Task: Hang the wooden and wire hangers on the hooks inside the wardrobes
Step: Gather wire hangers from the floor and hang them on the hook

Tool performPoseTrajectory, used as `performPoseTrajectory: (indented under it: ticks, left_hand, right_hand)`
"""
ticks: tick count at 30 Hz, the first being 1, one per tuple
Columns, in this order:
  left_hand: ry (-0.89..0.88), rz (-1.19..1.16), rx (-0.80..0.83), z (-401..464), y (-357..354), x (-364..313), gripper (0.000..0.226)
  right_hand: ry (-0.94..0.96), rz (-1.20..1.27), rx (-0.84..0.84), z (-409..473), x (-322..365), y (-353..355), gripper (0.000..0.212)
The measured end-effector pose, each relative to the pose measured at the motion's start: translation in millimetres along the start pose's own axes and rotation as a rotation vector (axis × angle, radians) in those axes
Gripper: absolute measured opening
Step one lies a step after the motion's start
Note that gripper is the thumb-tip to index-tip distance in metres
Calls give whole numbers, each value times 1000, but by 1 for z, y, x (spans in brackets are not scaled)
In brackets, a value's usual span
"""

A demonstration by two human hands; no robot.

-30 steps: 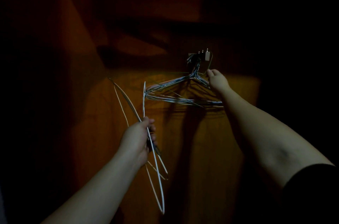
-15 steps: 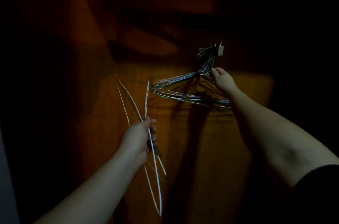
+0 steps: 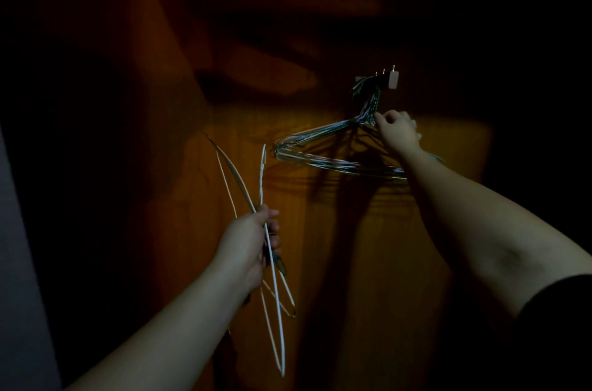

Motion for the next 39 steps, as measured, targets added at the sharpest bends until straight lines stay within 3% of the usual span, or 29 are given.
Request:
performPoseTrajectory:
  ticks: [24, 29, 33, 39]
  left_hand:
    - [13, 8, -3, -15, 9, 4, 27]
    - [23, 24, 10, -26, 20, 12, 26]
    - [43, 46, 51, -36, 32, 27, 24]
    - [58, 111, 110, -56, 58, 69, 24]
  right_hand:
    - [-3, -233, -53, -2, 14, 16, 50]
    - [3, -92, -111, -35, 12, 14, 46]
    - [26, 178, 101, -102, 10, -17, 32]
    - [-4, 246, 607, -242, -10, -69, 37]
Point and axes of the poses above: each hand's wrist, its own z-axis towards the middle knuckle, its own y-axis out of the back of the hand, x = y × z, the point moved 5 cm from there along z, towards the middle knuckle, and after that the axes turned 9 degrees about -y, right-handed, at the moved point
